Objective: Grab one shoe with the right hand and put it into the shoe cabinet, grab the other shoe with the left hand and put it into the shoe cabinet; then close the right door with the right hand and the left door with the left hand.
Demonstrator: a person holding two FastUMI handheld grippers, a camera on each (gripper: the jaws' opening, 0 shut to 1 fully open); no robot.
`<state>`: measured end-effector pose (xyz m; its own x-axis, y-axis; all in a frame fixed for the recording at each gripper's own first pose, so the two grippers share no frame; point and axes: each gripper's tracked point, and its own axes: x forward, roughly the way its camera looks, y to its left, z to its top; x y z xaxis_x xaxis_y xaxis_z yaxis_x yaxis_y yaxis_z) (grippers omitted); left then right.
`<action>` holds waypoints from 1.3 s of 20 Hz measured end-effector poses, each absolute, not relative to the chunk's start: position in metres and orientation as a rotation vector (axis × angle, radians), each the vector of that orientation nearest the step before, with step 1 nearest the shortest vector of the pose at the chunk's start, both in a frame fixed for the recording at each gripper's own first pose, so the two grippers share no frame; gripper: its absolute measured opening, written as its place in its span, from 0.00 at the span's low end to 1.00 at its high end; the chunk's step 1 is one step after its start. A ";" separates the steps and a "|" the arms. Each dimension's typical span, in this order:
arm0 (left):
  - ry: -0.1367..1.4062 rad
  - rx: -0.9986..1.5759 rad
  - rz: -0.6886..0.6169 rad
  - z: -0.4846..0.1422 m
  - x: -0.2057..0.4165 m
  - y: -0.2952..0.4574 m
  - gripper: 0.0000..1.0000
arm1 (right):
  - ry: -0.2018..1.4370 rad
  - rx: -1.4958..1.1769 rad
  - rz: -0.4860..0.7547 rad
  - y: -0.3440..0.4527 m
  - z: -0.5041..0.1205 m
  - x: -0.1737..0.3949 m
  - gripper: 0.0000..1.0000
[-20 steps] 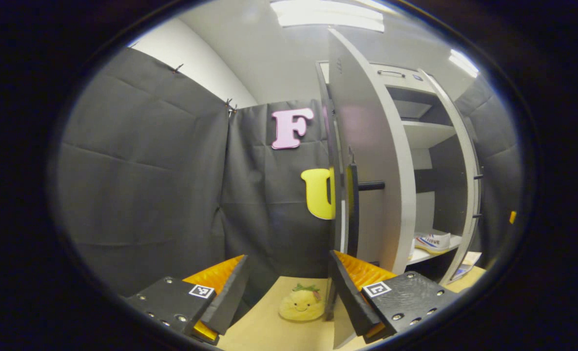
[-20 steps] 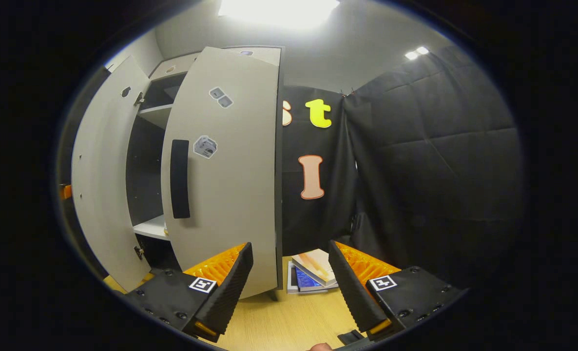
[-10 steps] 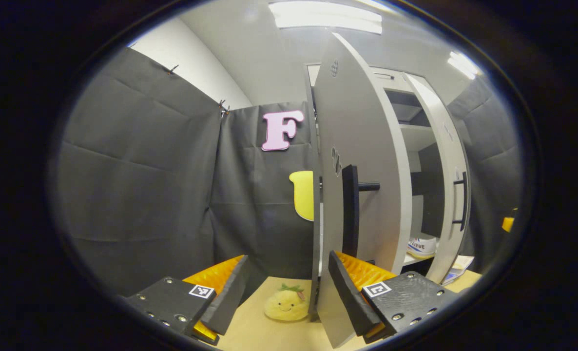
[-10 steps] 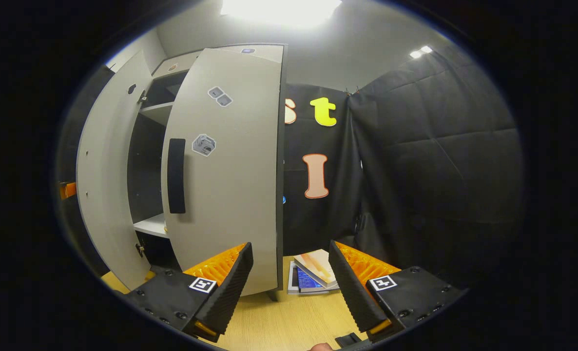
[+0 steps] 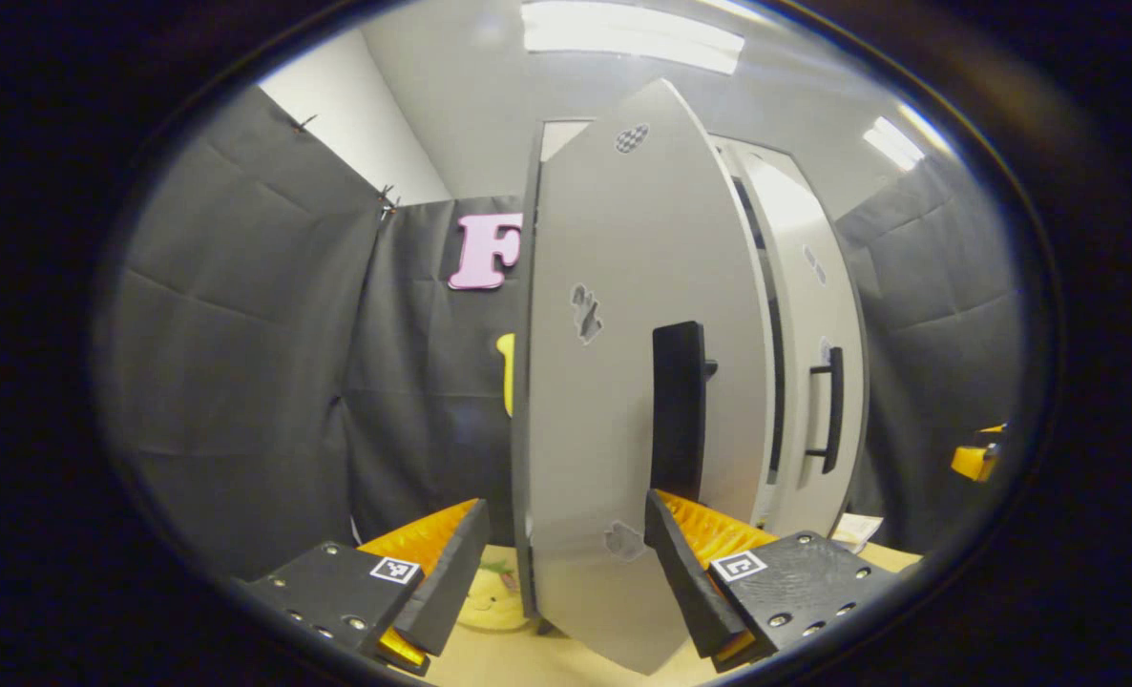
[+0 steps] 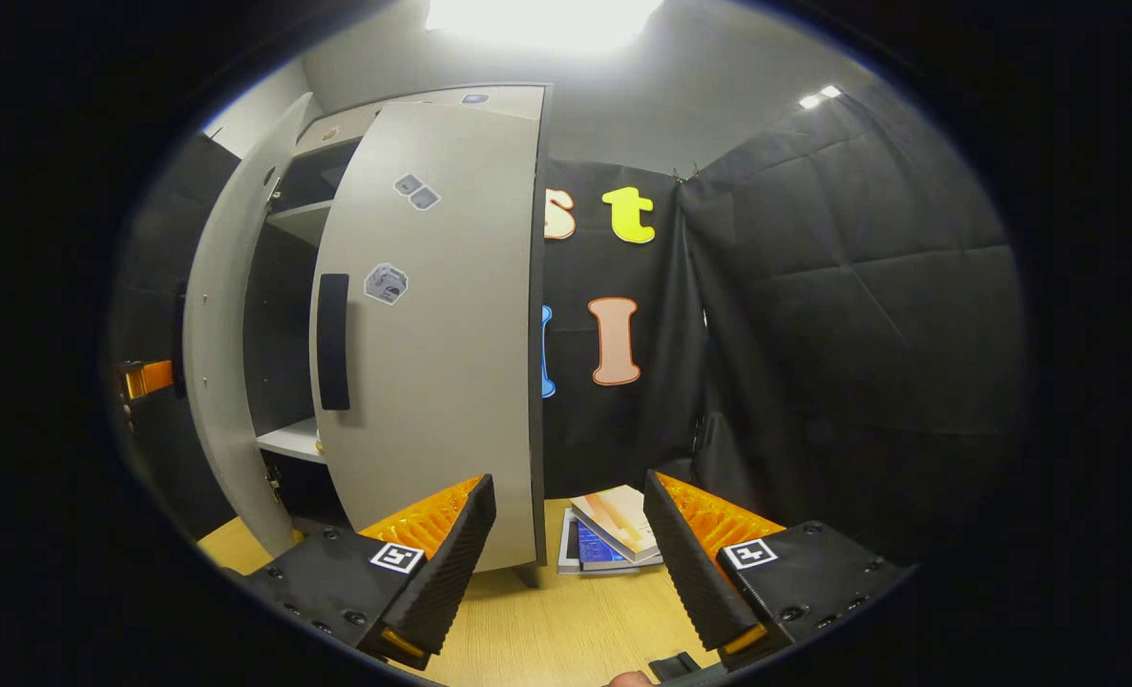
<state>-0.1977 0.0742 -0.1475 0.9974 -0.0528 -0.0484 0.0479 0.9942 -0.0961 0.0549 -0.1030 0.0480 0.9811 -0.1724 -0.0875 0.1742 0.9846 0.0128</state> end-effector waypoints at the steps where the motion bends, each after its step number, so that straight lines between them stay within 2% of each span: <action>1: 0.047 -0.096 -0.059 -0.146 -0.198 0.066 0.94 | 0.079 0.020 -0.171 -0.103 0.051 0.054 0.98; 9: 0.040 -0.080 -0.074 -0.135 -0.239 0.065 0.94 | 0.040 0.032 -0.131 -0.099 0.065 0.040 0.98; 15: 0.027 -0.021 -0.063 -0.127 -0.295 0.086 0.94 | -0.007 0.018 -0.080 -0.078 0.079 0.026 0.98; 26: 0.059 0.006 -0.034 -0.149 -0.368 0.120 0.94 | -0.042 -0.002 -0.027 -0.049 0.075 -0.004 0.98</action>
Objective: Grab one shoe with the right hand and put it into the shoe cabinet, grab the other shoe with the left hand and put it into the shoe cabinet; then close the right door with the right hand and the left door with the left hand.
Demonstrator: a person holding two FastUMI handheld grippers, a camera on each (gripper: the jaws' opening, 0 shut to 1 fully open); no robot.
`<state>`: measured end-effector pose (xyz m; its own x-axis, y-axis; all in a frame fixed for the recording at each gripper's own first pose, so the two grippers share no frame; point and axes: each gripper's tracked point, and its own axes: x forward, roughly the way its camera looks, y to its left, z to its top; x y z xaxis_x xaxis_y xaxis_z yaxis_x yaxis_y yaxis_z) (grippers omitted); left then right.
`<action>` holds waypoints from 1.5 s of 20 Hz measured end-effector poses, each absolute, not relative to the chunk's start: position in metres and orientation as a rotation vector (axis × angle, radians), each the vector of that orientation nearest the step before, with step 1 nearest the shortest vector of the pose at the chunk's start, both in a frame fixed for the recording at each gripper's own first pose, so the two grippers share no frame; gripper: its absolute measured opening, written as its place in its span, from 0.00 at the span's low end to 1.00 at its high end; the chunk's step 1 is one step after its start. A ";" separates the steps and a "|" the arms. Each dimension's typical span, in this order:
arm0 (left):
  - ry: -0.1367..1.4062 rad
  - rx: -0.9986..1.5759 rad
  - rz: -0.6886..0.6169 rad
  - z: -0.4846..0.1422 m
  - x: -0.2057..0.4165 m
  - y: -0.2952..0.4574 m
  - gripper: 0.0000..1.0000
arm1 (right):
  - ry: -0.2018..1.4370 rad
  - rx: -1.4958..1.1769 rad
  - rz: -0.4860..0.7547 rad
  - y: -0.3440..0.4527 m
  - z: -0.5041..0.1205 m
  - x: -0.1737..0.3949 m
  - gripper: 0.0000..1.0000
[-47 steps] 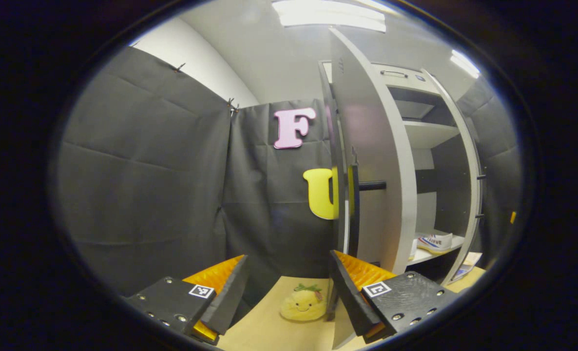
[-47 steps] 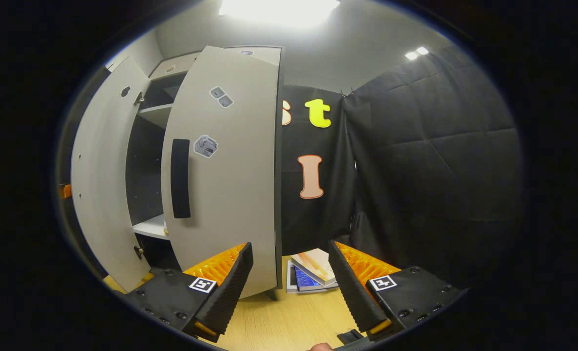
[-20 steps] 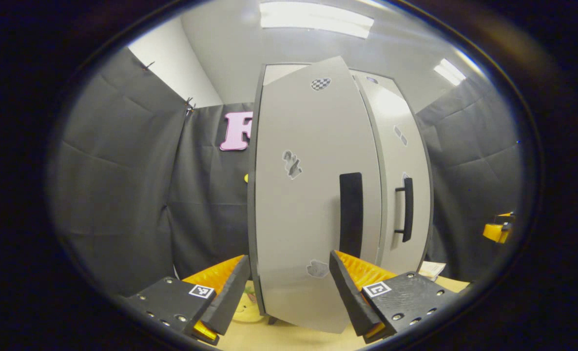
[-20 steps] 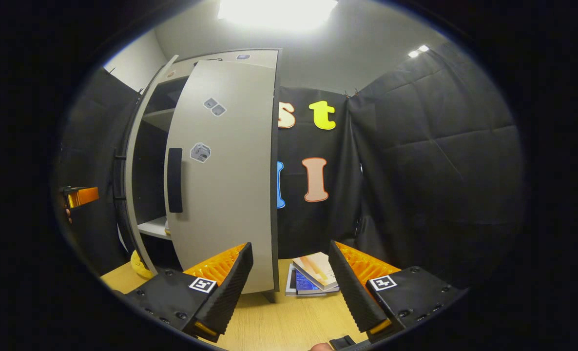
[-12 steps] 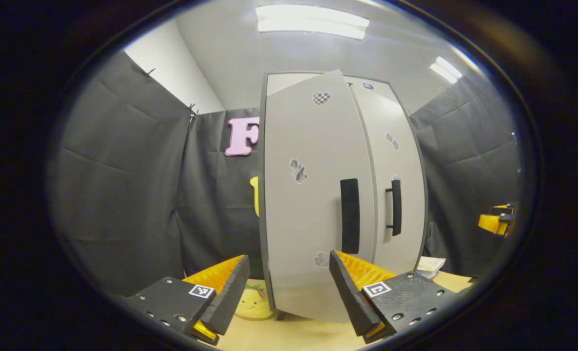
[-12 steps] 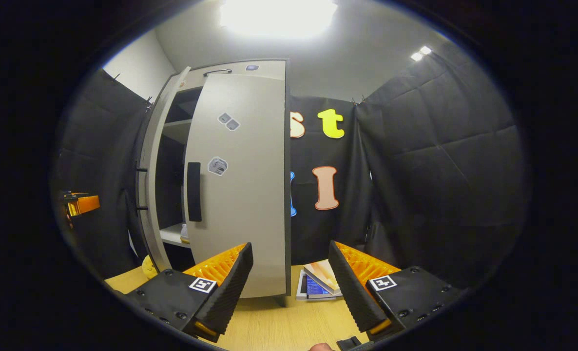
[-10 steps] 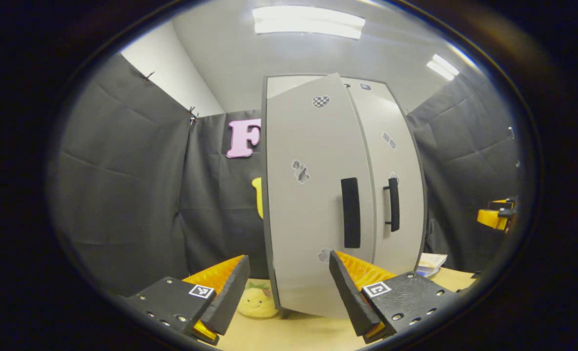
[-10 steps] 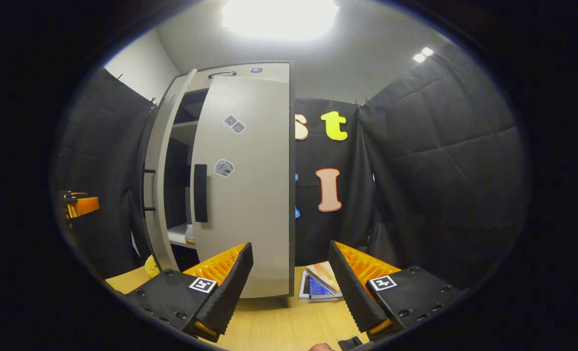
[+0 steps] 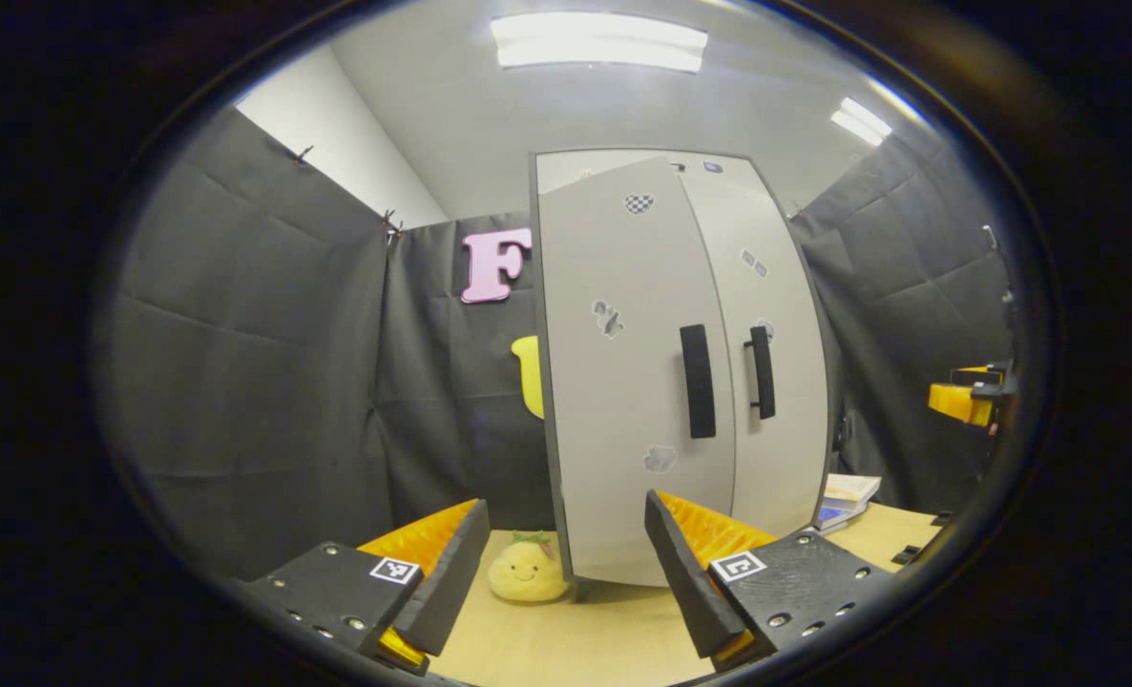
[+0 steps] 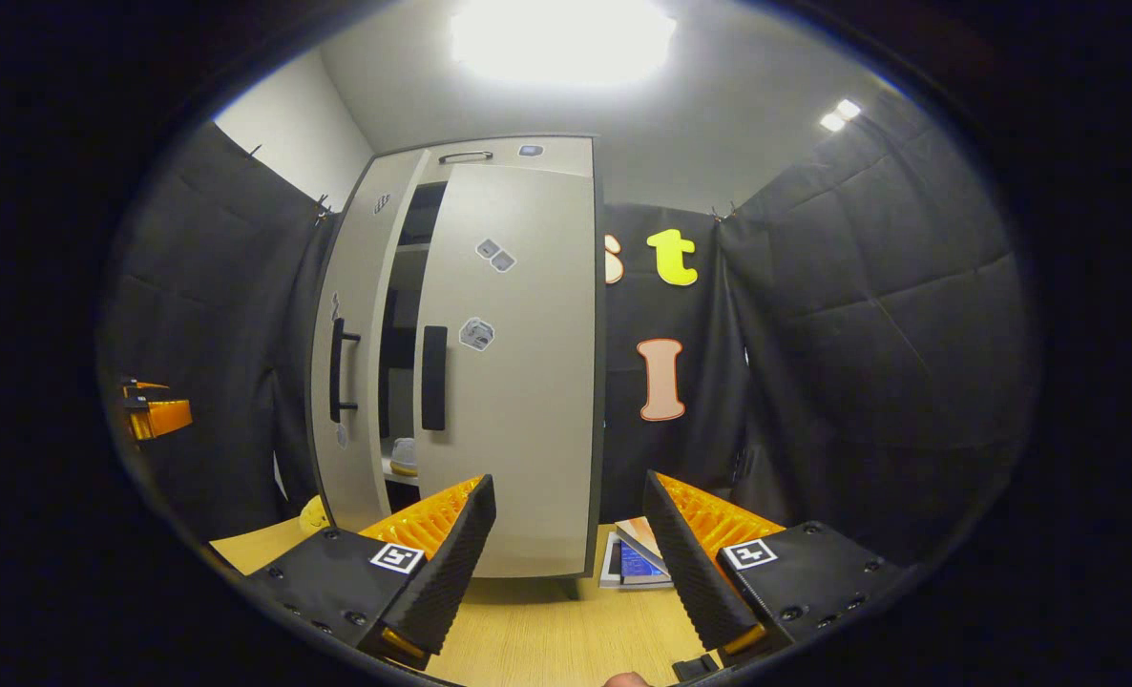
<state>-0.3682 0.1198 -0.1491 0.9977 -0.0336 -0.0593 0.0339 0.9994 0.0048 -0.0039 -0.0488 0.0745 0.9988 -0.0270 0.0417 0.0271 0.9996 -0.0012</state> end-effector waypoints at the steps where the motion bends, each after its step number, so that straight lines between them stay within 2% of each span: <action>1: 0.062 0.006 -0.029 -0.150 -0.370 0.121 0.94 | -0.047 -0.001 -0.019 -0.046 0.075 -0.006 0.98; 30: 0.049 0.041 0.003 -0.153 -0.374 0.126 0.94 | -0.079 -0.029 -0.009 -0.041 0.083 -0.011 0.98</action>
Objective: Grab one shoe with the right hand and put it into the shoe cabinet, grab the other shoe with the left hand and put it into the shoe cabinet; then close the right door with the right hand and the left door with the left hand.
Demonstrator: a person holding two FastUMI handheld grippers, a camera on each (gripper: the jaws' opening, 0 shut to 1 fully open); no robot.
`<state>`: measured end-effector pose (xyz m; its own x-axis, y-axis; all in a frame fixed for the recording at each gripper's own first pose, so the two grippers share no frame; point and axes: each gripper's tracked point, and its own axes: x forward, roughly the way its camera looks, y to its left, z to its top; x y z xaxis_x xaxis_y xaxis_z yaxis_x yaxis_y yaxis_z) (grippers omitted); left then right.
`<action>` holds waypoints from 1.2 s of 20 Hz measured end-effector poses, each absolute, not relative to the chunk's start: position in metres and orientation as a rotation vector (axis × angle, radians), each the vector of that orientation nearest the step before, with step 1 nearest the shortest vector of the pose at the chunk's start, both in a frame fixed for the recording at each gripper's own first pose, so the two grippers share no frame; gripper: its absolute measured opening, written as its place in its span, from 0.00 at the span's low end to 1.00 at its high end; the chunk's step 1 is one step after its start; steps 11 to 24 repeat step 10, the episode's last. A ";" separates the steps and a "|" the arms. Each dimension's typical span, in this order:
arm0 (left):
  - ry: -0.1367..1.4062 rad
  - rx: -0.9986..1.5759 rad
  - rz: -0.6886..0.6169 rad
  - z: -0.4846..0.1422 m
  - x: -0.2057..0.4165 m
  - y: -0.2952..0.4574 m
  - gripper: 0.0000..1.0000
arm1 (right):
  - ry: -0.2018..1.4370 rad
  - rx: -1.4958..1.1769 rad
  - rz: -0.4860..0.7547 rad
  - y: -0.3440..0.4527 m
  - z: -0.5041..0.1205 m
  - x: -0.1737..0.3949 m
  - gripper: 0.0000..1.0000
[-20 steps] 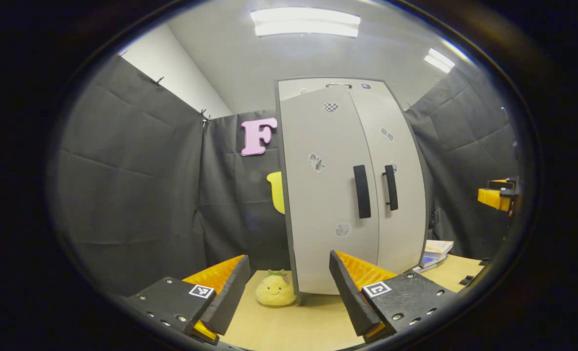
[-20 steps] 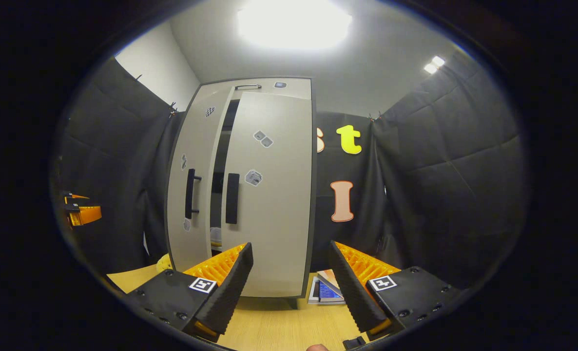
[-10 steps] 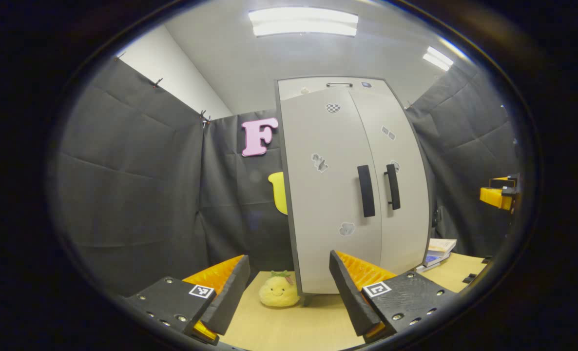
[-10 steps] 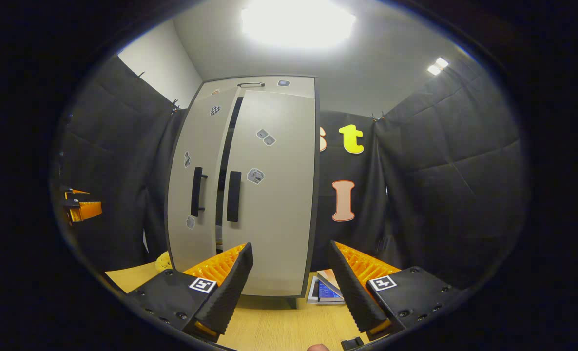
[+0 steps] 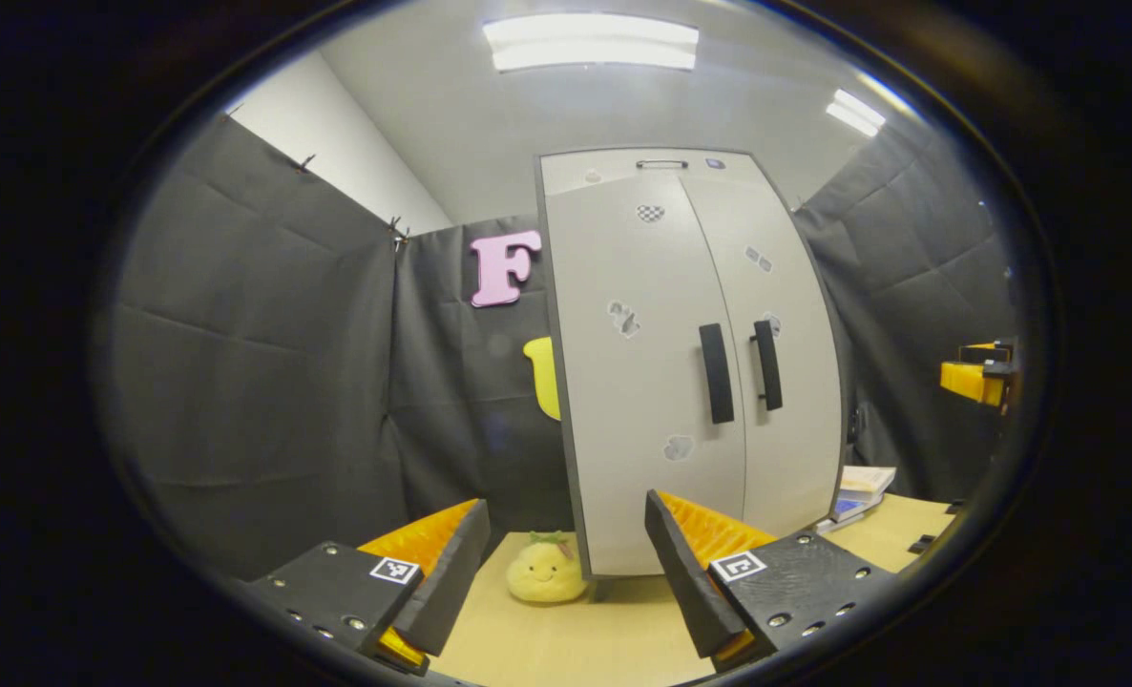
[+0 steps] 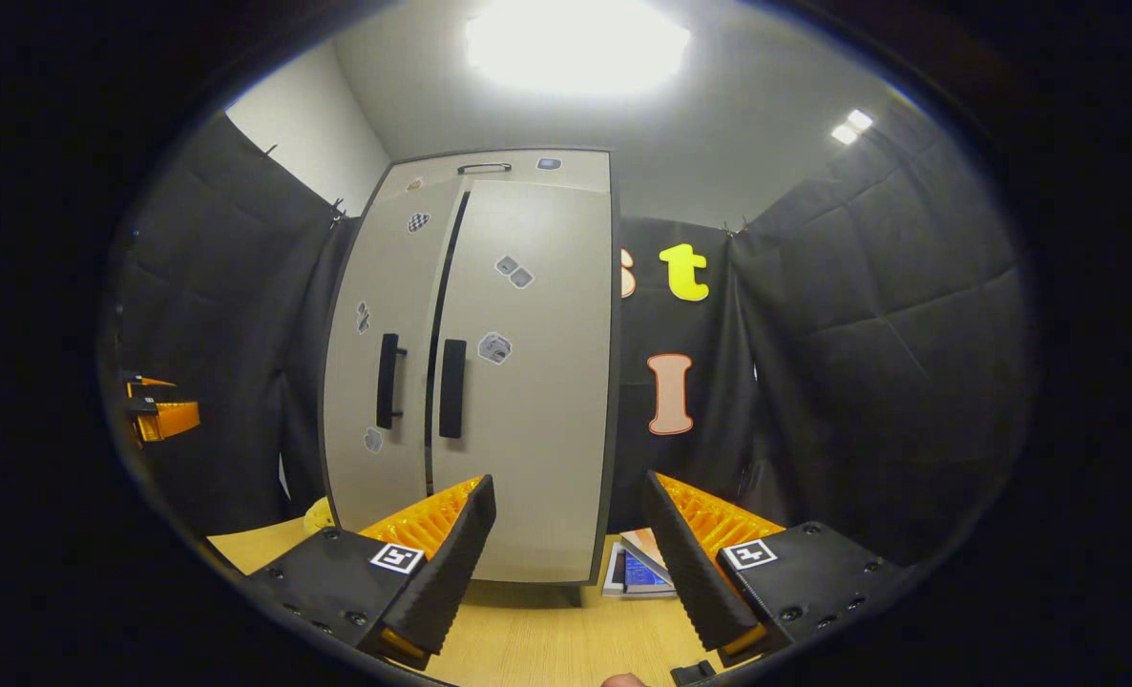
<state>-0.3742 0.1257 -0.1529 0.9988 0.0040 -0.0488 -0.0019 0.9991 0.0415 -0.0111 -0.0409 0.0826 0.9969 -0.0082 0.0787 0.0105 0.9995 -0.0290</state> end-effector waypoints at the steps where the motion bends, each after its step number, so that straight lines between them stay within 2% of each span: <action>1: 0.049 0.042 0.004 -0.153 -0.374 0.126 0.94 | -0.079 -0.028 -0.010 -0.041 0.082 -0.011 0.98; 9: 0.050 0.033 0.006 -0.153 -0.373 0.126 0.94 | -0.083 -0.025 -0.013 -0.040 0.083 -0.009 0.98; 10: 0.050 0.033 0.005 -0.153 -0.373 0.126 0.95 | -0.084 -0.023 -0.012 -0.041 0.083 -0.009 0.92; 24: 0.050 0.033 0.005 -0.153 -0.373 0.126 0.95 | -0.084 -0.023 -0.012 -0.041 0.083 -0.009 0.92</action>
